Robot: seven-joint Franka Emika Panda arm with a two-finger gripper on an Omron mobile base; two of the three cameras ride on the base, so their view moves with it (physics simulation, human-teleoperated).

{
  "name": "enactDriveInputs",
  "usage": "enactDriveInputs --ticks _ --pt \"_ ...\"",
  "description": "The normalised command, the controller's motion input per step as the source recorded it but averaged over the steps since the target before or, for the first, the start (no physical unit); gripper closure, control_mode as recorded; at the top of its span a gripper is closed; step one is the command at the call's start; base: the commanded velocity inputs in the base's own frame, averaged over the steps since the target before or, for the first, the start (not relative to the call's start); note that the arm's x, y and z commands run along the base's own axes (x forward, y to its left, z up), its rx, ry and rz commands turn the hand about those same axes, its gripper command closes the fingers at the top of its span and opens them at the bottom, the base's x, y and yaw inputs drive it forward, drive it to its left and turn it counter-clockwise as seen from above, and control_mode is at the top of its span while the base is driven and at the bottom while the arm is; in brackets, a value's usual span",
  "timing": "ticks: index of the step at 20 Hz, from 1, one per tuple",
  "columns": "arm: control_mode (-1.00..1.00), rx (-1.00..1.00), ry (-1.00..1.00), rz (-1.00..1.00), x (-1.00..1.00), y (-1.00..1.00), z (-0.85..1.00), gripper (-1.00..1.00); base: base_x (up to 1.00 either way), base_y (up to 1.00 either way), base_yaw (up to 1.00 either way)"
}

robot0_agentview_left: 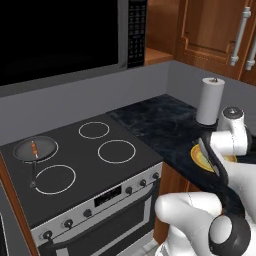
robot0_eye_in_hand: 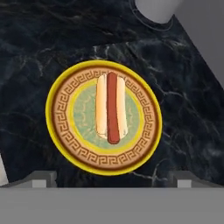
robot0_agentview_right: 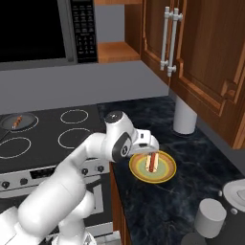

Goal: Place the cold items (mushroom and carrot) from the fridge in one tupperware on the dining counter. Place the warm items (kebab skewer and hot dog) in the stove area in another tupperware.

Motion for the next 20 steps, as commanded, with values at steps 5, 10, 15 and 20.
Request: enactDriveInputs --ticks 5,10,15,20 --pt "-1.00 0.02 0.00 0.08 0.34 -0.17 -0.39 -1.00 0.00 0.00 0.00" --pt "-1.00 0.07 0.00 0.06 0.39 -0.15 -0.38 -1.00 0.00 0.00 0.00" --pt "-1.00 0.04 0.00 0.02 0.32 -0.26 -0.36 -1.00 0.00 0.00 0.00" --pt "-1.00 0.00 0.00 -0.01 0.22 -0.32 -0.38 -1.00 0.00 0.00 0.00"
